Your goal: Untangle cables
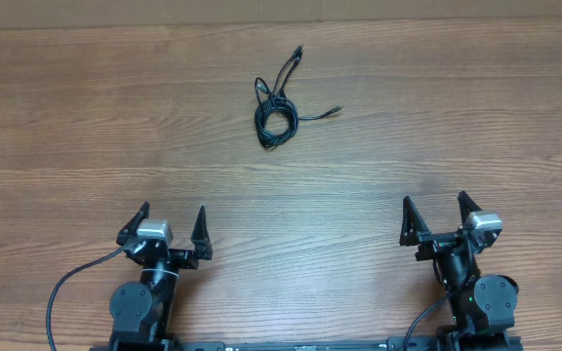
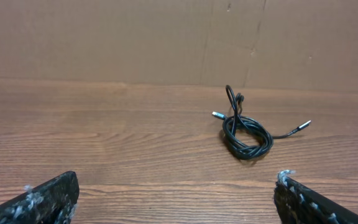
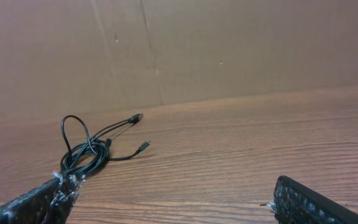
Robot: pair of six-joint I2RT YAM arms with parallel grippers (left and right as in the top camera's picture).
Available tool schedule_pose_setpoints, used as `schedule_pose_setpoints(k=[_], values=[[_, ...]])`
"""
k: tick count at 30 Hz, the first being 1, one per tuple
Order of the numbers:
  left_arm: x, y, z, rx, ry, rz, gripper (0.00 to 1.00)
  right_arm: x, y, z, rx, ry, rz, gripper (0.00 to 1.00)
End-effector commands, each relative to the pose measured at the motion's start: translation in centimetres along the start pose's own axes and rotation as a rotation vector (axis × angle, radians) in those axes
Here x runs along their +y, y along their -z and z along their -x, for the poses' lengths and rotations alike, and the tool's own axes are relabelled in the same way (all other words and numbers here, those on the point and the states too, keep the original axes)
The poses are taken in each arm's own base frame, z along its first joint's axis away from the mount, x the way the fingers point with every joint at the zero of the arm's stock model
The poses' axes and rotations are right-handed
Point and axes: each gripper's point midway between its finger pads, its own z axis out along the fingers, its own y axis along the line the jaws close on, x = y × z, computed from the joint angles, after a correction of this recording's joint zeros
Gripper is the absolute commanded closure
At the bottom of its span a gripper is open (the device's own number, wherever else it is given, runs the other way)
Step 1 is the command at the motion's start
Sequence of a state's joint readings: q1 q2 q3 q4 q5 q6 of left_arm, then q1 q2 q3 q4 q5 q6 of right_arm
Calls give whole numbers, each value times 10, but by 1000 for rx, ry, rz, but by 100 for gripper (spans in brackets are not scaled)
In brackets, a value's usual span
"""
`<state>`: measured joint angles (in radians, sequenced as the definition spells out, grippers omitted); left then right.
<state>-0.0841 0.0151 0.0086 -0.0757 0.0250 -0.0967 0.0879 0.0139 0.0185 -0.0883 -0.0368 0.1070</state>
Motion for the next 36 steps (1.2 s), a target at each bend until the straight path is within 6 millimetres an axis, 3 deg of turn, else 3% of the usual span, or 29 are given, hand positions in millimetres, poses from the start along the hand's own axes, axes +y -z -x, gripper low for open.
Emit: schedule_pose_setpoints(k=[1,17,25,30,36], values=[[2,0,0,-5,-22,12,0,0,0,-2,-3,5,-2,0],[2,0,1,-8,-21,10,1,0,0,-2,-2,4,-2,0],[-21,5,10,-5,-24,-116,0,0,0,-2,-2,4,-2,0],[-35,23,38,26,-21,-179,0,0,0,-2,-2,4,-2,0],[-51,62,95,-8,-56,-235,0,0,0,-2,-2,4,-2,0]])
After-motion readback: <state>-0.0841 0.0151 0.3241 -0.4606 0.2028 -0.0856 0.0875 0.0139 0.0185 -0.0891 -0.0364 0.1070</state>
